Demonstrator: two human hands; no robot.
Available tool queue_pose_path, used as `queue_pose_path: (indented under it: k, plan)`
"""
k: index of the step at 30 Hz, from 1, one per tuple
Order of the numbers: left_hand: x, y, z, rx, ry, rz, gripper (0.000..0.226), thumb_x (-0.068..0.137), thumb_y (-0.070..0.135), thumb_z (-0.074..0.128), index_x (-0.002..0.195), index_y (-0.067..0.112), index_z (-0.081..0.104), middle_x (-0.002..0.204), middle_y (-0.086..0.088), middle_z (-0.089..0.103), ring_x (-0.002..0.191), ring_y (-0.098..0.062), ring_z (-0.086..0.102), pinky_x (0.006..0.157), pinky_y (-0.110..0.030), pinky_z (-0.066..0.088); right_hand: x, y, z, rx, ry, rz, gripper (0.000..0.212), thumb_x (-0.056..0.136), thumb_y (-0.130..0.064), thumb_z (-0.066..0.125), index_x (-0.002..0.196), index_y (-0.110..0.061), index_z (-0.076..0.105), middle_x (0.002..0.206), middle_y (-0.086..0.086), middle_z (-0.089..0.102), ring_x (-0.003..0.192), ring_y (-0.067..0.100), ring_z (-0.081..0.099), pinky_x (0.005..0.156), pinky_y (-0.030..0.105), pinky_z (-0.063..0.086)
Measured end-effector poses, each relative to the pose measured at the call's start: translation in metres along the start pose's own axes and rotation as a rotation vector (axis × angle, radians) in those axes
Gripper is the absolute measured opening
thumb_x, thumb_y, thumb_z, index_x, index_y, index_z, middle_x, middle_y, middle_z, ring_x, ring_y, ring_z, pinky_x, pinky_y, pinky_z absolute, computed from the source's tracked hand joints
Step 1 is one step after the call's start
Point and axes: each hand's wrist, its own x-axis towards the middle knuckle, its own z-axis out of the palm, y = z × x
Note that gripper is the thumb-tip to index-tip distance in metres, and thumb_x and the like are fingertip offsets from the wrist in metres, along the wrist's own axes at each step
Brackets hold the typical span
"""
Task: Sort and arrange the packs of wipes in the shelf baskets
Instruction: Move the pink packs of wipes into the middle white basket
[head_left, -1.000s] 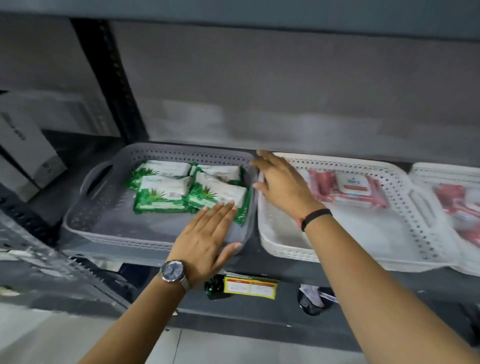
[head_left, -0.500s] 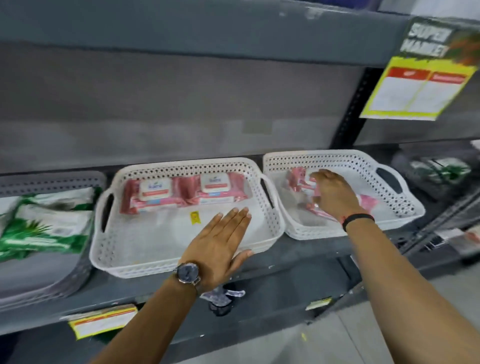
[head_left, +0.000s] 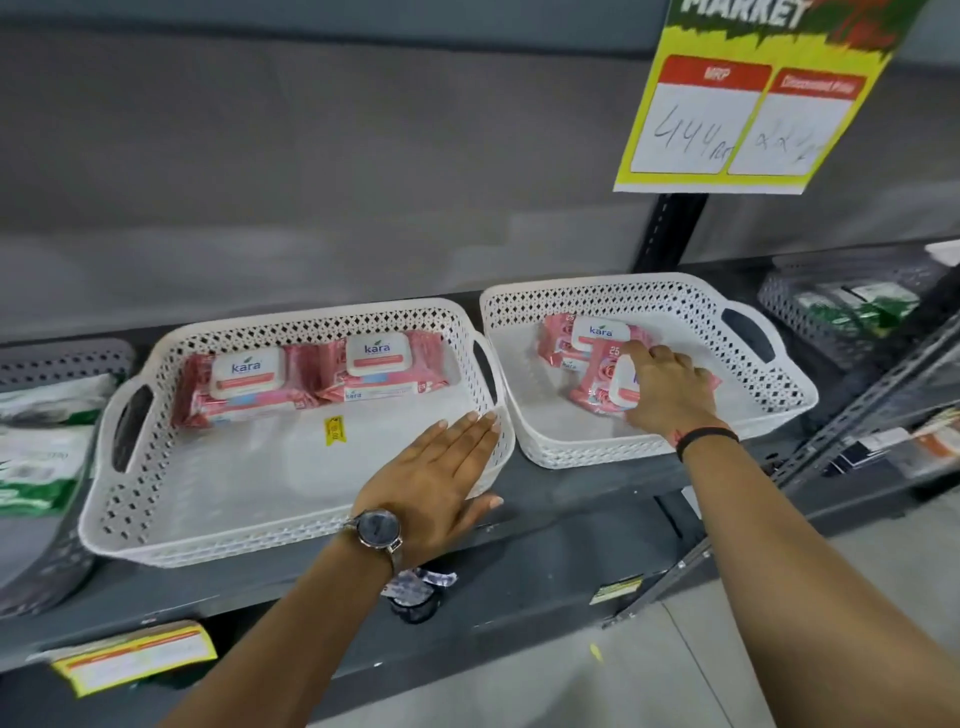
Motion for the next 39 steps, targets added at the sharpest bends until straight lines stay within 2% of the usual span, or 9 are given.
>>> queue_pose_path:
  k: [3, 7, 11, 15, 21, 28, 32, 36, 39]
  plan:
    - [-0.001, -0.002, 0.008, -0.037, -0.023, -0.036, 0.064, 0.095, 0.043, 0.030, 0.142, 0.011, 0.001, 0.153, -0.006, 0.004, 0.140, -0.021, 0.001, 0.104, -0.038, -0.022, -0.004, -0.006, -0.011, 0.070, 0.091, -0.006, 0.076, 0.068, -0.010, 0.071, 0.133, -0.019, 0.034, 0.127, 0.017, 0.050, 0.117, 0.037, 0.044, 0.098, 0.053, 0.037]
    - [-0.009, -0.006, 0.006, -0.040, -0.010, -0.080, 0.063, 0.095, 0.045, 0.025, 0.141, 0.014, -0.005, 0.154, -0.003, -0.003, 0.140, -0.018, -0.006, 0.102, -0.033, -0.026, -0.012, -0.034, -0.041, 0.216, 0.305, -0.126, 0.073, 0.064, -0.015, 0.075, 0.129, -0.017, 0.043, 0.122, 0.016, 0.053, 0.113, 0.038, 0.045, 0.094, 0.050, 0.039]
    - [-0.045, -0.032, -0.004, -0.050, -0.002, -0.193, 0.072, 0.083, 0.058, -0.002, 0.140, 0.015, -0.008, 0.149, 0.002, -0.009, 0.137, -0.014, -0.011, 0.107, -0.028, -0.016, -0.021, -0.094, -0.062, 0.355, 0.393, -0.333, 0.076, 0.062, -0.020, 0.076, 0.131, -0.019, 0.043, 0.131, 0.014, 0.049, 0.120, 0.037, 0.041, 0.100, 0.050, 0.036]
    - [-0.097, -0.064, -0.025, -0.006, 0.060, -0.356, 0.079, 0.090, 0.051, -0.004, 0.129, 0.000, 0.041, 0.135, -0.017, 0.046, 0.122, -0.034, 0.046, 0.108, -0.033, 0.020, -0.031, -0.169, -0.057, 0.411, 0.325, -0.542, 0.076, 0.065, -0.022, 0.075, 0.133, -0.020, 0.043, 0.135, 0.015, 0.046, 0.123, 0.035, 0.040, 0.105, 0.047, 0.034]
    - [-0.150, -0.091, -0.030, 0.014, 0.013, -0.604, 0.083, 0.092, 0.047, -0.007, 0.120, -0.006, 0.051, 0.122, -0.023, 0.058, 0.110, -0.037, 0.056, 0.094, -0.052, 0.042, -0.044, -0.257, -0.012, 0.366, 0.151, -0.697, 0.079, 0.064, -0.015, 0.074, 0.134, -0.018, 0.038, 0.135, 0.010, 0.047, 0.121, 0.030, 0.042, 0.103, 0.040, 0.034]
    - [-0.161, -0.099, -0.027, -0.056, -0.035, -0.635, 0.084, 0.091, 0.049, -0.005, 0.122, -0.007, 0.048, 0.125, -0.024, 0.055, 0.113, -0.039, 0.053, 0.090, -0.059, 0.042, -0.049, -0.293, 0.026, 0.211, -0.007, -0.796, 0.082, 0.070, -0.018, 0.076, 0.138, -0.010, 0.030, 0.147, 0.012, 0.035, 0.136, 0.026, 0.030, 0.114, 0.042, 0.023]
    - [-0.154, -0.094, -0.035, -0.065, -0.057, -0.626, 0.084, 0.091, 0.050, -0.006, 0.122, -0.005, 0.049, 0.124, -0.023, 0.057, 0.113, -0.038, 0.054, 0.089, -0.058, 0.042, -0.044, -0.278, 0.011, 0.369, -0.087, -0.807, 0.080, 0.071, -0.021, 0.076, 0.138, -0.011, 0.032, 0.152, 0.009, 0.025, 0.140, 0.026, 0.021, 0.115, 0.042, 0.019]
    - [-0.118, -0.078, -0.043, -0.040, -0.042, -0.507, 0.074, 0.093, 0.045, 0.004, 0.119, -0.004, 0.052, 0.122, -0.020, 0.059, 0.109, -0.034, 0.058, 0.083, -0.056, 0.047, -0.025, -0.232, -0.014, 0.473, 0.114, -0.714, 0.053, 0.082, -0.015, 0.064, 0.131, -0.013, 0.044, 0.150, 0.007, 0.033, 0.136, 0.023, 0.032, 0.113, 0.033, 0.025]
    - [-0.079, -0.062, -0.042, -0.053, -0.029, -0.361, 0.079, 0.090, 0.049, -0.004, 0.126, -0.002, 0.044, 0.130, -0.019, 0.052, 0.118, -0.033, 0.051, 0.097, -0.050, 0.038, -0.001, -0.180, -0.025, 0.470, 0.246, -0.546, 0.043, 0.086, -0.007, 0.054, 0.128, -0.012, 0.048, 0.144, 0.008, 0.041, 0.131, 0.023, 0.038, 0.109, 0.028, 0.027]
